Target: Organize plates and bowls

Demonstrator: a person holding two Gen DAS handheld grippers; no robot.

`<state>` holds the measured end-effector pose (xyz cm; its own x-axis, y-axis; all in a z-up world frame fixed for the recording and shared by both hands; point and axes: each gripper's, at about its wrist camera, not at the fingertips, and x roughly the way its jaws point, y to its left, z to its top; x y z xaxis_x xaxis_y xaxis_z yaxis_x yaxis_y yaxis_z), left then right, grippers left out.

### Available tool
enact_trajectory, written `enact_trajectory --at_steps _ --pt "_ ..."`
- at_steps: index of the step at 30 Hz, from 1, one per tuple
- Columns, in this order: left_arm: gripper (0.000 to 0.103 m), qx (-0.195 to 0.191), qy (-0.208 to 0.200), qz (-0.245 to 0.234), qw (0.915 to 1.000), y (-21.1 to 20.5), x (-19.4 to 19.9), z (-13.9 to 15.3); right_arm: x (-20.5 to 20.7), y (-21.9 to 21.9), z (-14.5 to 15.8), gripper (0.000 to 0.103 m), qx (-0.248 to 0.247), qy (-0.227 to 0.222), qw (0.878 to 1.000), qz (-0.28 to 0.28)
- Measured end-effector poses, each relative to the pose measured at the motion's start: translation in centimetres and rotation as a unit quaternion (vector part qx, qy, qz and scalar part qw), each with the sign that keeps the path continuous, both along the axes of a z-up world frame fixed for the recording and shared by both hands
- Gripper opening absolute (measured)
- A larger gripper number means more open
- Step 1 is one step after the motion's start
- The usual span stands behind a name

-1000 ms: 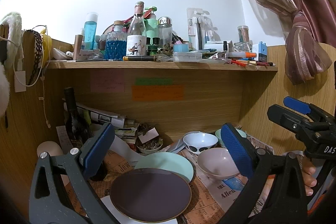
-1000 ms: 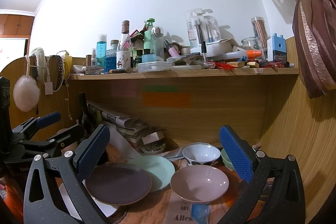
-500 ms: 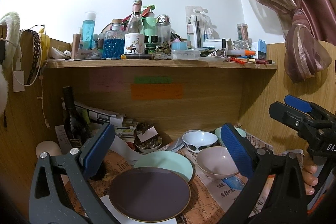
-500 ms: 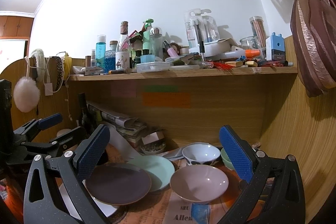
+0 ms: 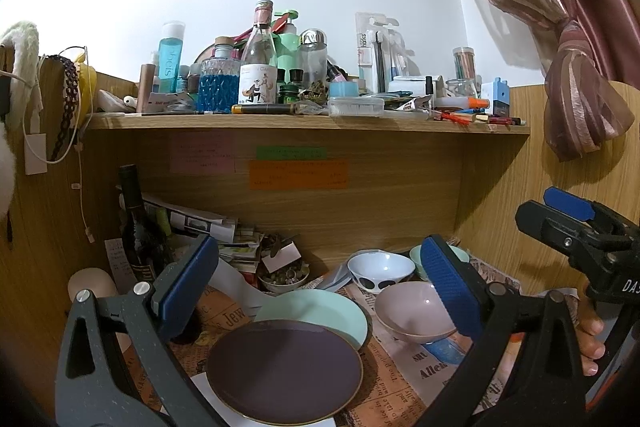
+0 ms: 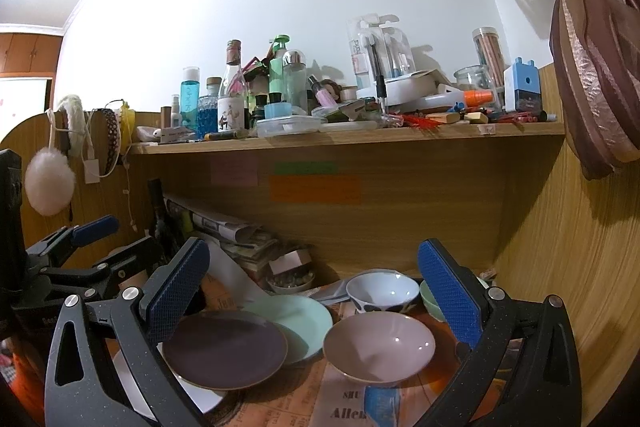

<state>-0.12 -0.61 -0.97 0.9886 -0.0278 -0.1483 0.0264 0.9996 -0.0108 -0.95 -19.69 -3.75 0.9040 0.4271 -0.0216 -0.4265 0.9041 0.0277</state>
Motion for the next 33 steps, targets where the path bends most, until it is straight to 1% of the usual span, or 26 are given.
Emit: enact_trajectory --at_steps 24,30,33 --pt "0.103 -0.003 0.000 0.000 1.0000 0.1 0.1 0.0 0.3 0.4 -0.3 0.103 -0.003 0.008 1.000 -0.001" --pt "0.103 -0.001 0.005 0.002 1.0000 0.4 0.3 -0.5 0.6 0.7 -0.7 0.103 -0.002 0.009 1.000 0.001" --pt "0.103 -0.002 0.019 0.006 0.9998 1.2 0.8 -1.2 1.4 1.2 -1.2 0.103 -0.007 0.019 1.000 0.004"
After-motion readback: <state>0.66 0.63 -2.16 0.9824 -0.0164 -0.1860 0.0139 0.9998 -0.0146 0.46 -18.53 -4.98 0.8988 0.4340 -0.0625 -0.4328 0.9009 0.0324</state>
